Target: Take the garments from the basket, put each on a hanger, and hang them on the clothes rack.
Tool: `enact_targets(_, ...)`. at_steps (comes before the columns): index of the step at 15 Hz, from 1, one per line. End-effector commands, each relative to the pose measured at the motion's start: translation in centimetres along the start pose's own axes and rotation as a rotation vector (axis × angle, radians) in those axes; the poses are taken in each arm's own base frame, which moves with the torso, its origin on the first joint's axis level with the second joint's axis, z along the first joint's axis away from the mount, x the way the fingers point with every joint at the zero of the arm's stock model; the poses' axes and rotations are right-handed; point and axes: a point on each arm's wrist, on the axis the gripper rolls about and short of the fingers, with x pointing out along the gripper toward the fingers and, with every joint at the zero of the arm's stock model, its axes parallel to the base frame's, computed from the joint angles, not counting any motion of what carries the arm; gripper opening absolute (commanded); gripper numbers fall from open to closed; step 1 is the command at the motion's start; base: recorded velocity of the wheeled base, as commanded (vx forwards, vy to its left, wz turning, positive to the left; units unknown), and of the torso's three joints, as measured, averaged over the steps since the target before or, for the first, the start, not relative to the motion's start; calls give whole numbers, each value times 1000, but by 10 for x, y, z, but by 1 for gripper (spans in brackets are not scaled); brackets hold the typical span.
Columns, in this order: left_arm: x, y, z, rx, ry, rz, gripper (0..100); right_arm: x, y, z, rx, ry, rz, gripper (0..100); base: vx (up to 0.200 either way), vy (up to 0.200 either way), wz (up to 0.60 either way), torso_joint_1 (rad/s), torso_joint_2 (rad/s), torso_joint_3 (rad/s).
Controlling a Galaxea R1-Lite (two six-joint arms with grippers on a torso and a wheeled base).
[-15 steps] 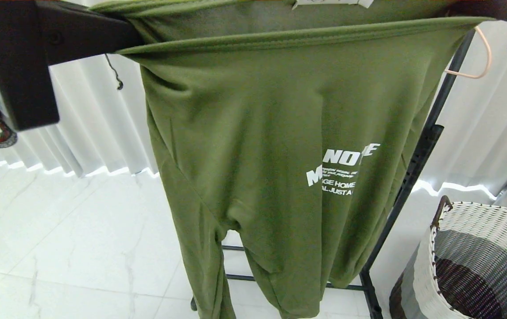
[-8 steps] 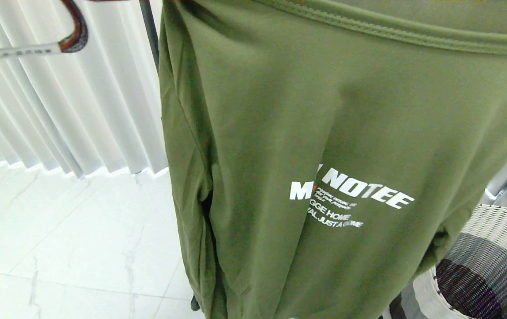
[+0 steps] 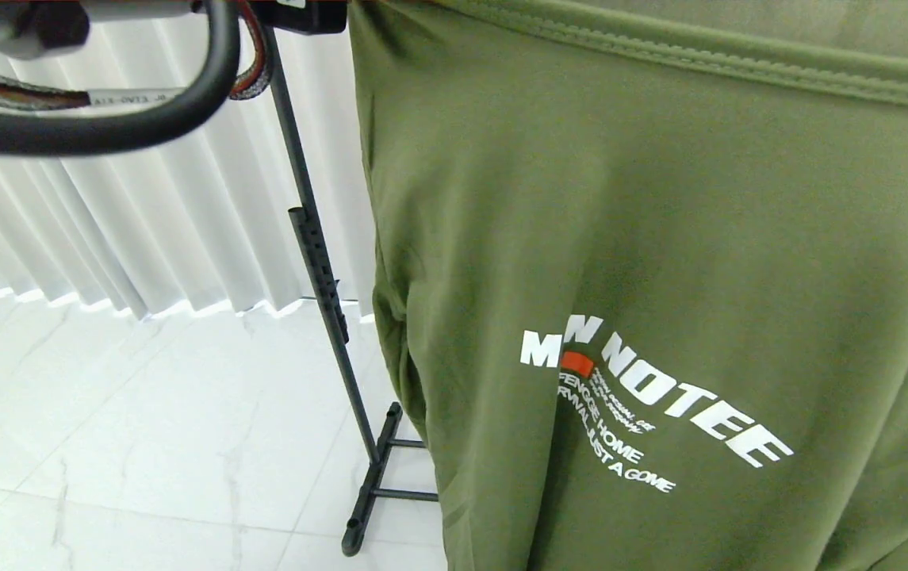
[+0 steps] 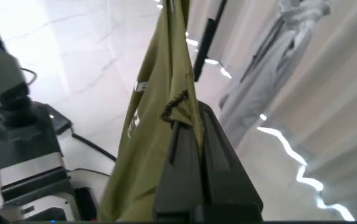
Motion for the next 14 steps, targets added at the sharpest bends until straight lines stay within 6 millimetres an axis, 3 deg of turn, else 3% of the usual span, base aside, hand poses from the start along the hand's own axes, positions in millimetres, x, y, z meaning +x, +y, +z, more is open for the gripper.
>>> enact_targets(1,2,2,-3,4,13,12,0,2,0,-3,-1,21,-36,0,0,0,0,0,0,0)
enact_targets(4,-13,8,-6,-6,67,-13,0,22,-11,-4,9,74,-220,0,0,0,0,0,0,0)
enact_targets(6,-35,12,-7,-10,123,-72,0,42,-21,1,16,33,-291,0,0,0,0,0,0,0)
enact_targets(9,-73,10,-10,-20,189,-221,0,72,-30,13,19,-87,-325,0,0,0,0,0,0,0)
enact_targets(11,-89,9,-21,10,221,-285,0,89,-33,19,16,-154,-335,0,0,0,0,0,0,0)
enact_targets(14,-101,1,-26,27,211,-374,0,97,-34,19,-1,-162,-337,0,0,0,0,0,0,0)
